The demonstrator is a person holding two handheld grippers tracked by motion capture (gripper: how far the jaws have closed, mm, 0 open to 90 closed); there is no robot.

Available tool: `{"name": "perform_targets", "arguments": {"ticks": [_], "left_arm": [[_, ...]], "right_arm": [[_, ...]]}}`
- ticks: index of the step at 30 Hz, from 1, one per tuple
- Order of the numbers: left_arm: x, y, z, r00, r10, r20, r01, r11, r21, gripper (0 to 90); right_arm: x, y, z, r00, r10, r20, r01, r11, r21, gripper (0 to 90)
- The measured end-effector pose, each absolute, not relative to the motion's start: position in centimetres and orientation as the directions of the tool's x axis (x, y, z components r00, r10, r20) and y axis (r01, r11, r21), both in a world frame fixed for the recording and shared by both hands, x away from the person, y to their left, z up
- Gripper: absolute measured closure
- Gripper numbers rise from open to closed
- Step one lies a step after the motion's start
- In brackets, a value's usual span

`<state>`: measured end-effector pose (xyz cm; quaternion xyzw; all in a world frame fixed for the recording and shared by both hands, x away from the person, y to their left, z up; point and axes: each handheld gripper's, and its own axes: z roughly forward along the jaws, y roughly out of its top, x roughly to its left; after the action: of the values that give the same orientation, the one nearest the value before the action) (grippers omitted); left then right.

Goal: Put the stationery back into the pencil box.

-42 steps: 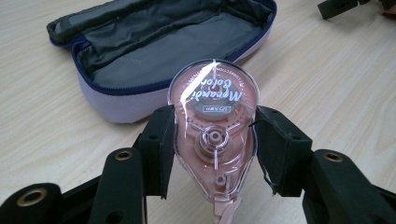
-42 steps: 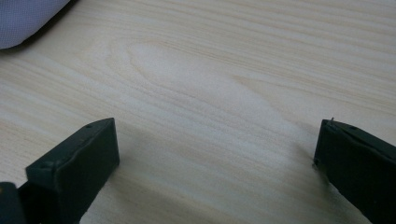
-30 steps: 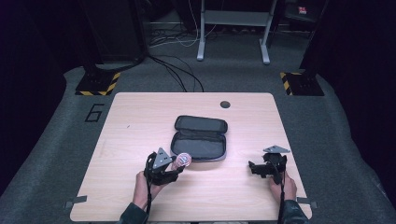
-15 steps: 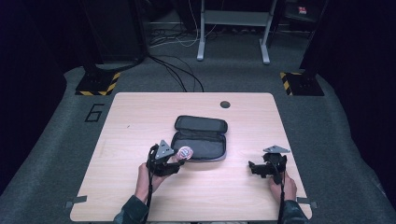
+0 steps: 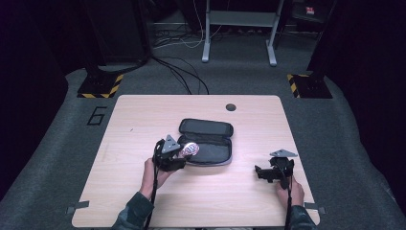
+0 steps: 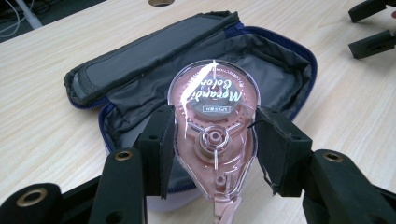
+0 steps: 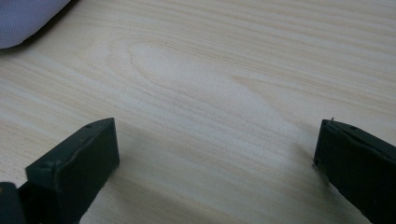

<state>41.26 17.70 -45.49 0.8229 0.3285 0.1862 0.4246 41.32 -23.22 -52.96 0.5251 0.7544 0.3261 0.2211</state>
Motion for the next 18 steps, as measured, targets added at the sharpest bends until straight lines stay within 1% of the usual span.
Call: {"name": "perform_targets", "arguments": {"ticks": [4, 14, 18], "left_arm": [[42.0, 17.5, -45.5, 0.707, 0.707, 0.028, 0.380, -0.412, 0.828, 50.0], [43.6, 16.6, -46.0, 0.719, 0.694, 0.019, 0.400, -0.436, 0.806, 49.9], [44.2, 16.2, -46.0, 0.713, 0.701, 0.025, 0.391, -0.427, 0.815, 49.9]], "right_arm": [[41.3, -23.2, -53.0, -0.351, 0.936, 0.009, 0.648, 0.236, 0.724, 0.0], [41.3, -23.2, -53.0, -0.351, 0.936, 0.009, 0.648, 0.236, 0.724, 0.0], [41.3, -23.2, -53.0, -0.351, 0.936, 0.009, 0.648, 0.236, 0.724, 0.0]]}}
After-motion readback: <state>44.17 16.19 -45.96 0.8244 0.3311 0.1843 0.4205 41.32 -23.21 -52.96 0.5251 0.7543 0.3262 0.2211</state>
